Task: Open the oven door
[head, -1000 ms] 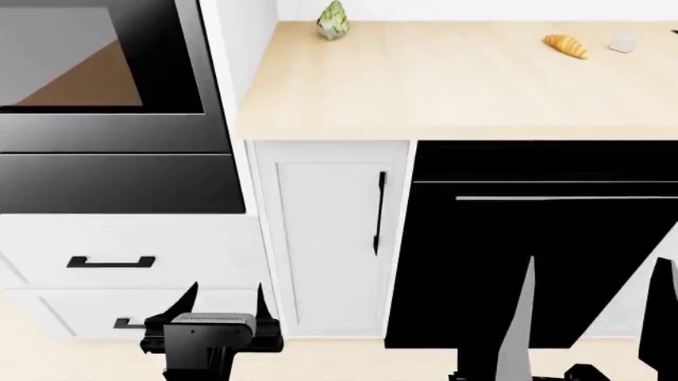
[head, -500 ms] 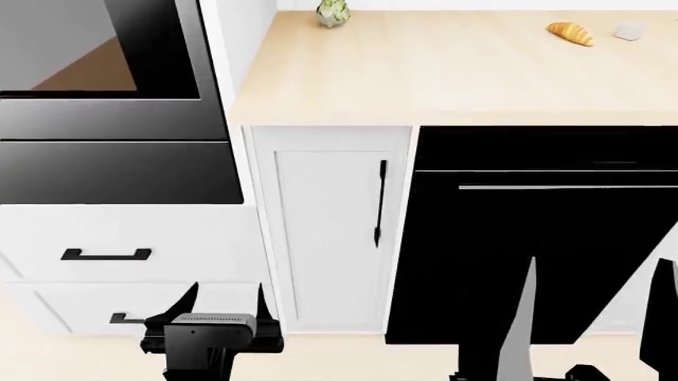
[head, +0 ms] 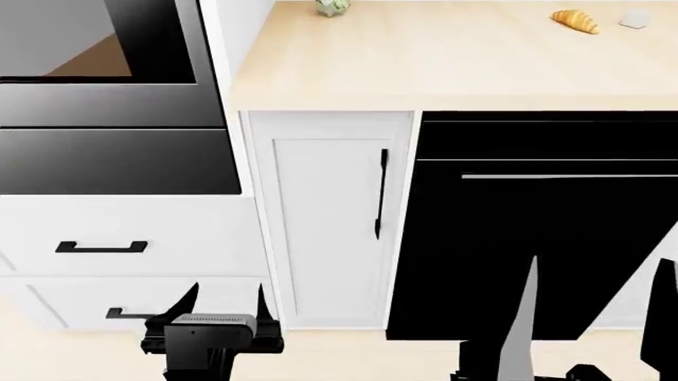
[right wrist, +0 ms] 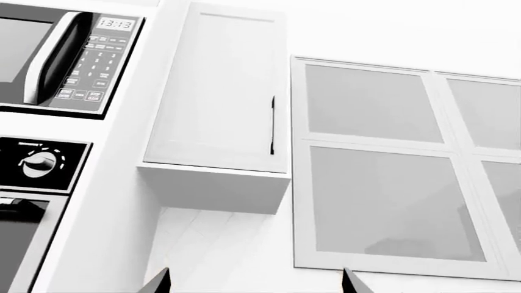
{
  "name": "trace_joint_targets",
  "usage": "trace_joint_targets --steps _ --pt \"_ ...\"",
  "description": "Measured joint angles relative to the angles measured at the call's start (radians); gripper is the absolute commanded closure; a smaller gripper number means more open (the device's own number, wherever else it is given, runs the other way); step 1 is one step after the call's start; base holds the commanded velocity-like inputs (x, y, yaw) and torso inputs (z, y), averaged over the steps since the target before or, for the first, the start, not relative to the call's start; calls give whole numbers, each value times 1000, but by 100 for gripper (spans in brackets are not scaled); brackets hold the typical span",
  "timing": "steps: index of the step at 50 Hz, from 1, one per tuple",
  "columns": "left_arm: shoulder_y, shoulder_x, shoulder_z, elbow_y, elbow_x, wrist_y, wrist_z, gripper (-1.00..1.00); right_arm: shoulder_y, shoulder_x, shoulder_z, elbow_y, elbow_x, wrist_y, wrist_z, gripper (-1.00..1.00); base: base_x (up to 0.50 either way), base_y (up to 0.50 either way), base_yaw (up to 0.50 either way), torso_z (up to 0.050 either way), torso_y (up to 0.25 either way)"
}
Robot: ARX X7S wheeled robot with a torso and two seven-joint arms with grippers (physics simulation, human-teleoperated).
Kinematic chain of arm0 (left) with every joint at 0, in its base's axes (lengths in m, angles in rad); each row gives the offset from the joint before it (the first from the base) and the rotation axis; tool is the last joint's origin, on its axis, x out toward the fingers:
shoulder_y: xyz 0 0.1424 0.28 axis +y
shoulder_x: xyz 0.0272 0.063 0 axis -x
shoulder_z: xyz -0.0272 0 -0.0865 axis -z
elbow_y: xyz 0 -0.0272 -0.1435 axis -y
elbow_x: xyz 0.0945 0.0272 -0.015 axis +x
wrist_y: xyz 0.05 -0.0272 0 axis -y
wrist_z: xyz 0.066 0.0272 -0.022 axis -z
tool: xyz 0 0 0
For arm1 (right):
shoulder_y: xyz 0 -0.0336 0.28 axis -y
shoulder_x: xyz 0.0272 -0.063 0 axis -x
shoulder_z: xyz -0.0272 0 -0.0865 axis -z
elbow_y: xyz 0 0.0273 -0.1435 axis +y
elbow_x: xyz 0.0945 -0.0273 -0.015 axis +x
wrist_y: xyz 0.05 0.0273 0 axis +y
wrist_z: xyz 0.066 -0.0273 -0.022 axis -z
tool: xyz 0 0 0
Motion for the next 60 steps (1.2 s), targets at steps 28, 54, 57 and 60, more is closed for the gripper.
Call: trace_joint_targets --steps 28,54,57,60 --pt "-4 -10 12 0 -12 2 -10 -100 4 14 -9 2 -3 -9 16 -100 0 0 252 0 0" --pt "-5 -20 23 -1 -20 6 -21 -100 3 26 -17 -2 0 -8 30 -100 0 0 500 0 0" --pt "-5 -21 24 -1 -21 6 -22 -100 3 27 -17 -3 1 -8 32 -100 0 0 500 0 0" --pt "-6 -22 26 -1 -22 6 -23 -100 3 28 -18 -4 1 -7 33 -100 0 0 417 0 0"
